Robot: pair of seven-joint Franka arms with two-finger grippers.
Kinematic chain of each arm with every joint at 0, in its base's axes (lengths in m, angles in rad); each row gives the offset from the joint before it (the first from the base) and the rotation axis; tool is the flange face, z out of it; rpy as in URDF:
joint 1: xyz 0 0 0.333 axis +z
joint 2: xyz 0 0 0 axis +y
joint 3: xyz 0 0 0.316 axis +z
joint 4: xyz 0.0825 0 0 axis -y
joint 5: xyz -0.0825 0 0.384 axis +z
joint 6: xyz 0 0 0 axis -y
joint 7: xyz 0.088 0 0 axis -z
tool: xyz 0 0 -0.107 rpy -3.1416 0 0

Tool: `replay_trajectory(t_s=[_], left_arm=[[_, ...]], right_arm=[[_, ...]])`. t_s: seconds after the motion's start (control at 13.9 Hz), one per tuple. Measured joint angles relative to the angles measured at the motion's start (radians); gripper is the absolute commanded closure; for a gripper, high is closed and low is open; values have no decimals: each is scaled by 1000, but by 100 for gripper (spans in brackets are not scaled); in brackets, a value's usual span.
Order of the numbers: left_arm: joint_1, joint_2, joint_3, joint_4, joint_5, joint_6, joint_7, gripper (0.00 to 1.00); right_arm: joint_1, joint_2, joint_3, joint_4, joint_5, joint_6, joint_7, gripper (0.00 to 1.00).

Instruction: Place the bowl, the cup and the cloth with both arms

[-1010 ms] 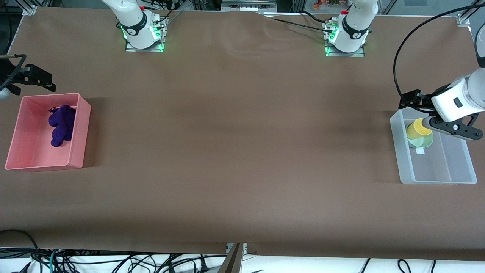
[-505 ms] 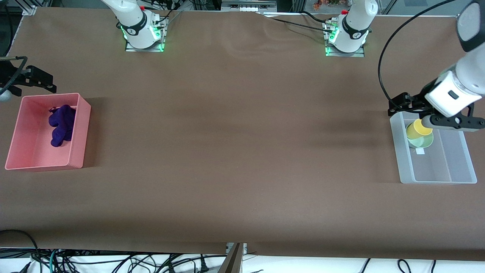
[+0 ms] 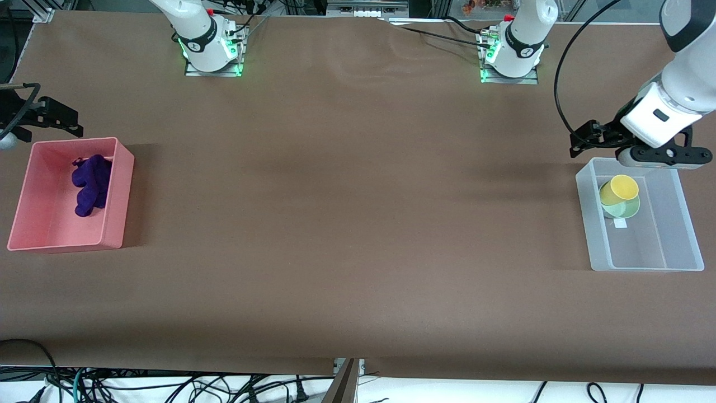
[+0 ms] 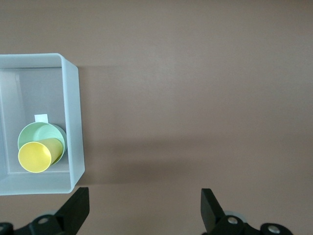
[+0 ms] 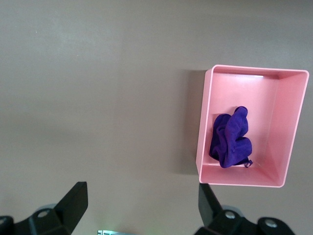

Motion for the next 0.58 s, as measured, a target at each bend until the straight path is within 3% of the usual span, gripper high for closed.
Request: replay_trajectory(t_s=[0.14,0.58], left_arm=[[27,-1,-35,0,0,-1,-2,0],[35,-1,-38,0,0,-3,-2,0]], right_arm=[[0,0,-1,0,0,0,0,0],[0,0,-4,0,0,0,0,0]])
